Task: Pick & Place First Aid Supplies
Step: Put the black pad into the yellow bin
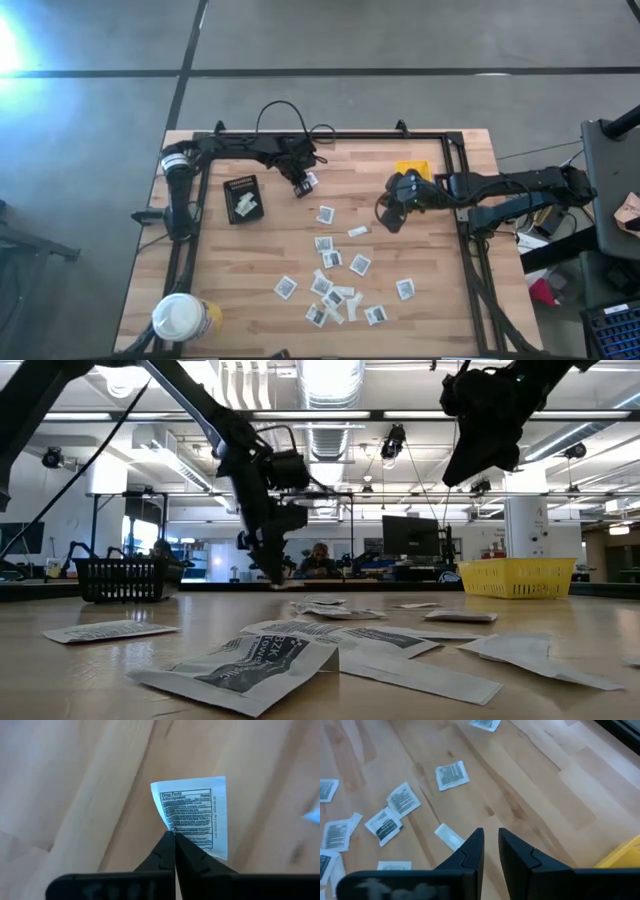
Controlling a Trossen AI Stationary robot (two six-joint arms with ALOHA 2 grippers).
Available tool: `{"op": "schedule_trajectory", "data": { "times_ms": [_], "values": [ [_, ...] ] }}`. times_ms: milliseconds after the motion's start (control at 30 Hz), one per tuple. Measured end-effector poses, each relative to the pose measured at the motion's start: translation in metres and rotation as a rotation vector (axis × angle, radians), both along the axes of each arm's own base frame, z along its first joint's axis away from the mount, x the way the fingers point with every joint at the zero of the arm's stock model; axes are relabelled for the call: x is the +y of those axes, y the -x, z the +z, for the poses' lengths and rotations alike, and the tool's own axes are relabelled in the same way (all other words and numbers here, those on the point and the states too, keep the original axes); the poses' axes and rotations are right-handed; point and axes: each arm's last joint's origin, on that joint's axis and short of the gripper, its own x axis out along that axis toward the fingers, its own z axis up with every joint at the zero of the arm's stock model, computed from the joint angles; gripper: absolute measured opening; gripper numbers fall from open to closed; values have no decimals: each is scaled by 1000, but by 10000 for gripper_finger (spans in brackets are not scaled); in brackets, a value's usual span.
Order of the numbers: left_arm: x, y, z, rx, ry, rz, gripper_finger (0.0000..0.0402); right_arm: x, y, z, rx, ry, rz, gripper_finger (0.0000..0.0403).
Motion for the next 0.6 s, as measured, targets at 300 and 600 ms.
{"op": "schedule_trajectory", "data": {
  "times_ms": [300,600],
  "values": [
    [-31,-10,26,-79,-44,-78,0,20,-6,-3,-42,-1,87,52],
    [-76,-25,35,-92,-133,-155,0,44,-21,-23,-24,27,163,52]
  ]
}}
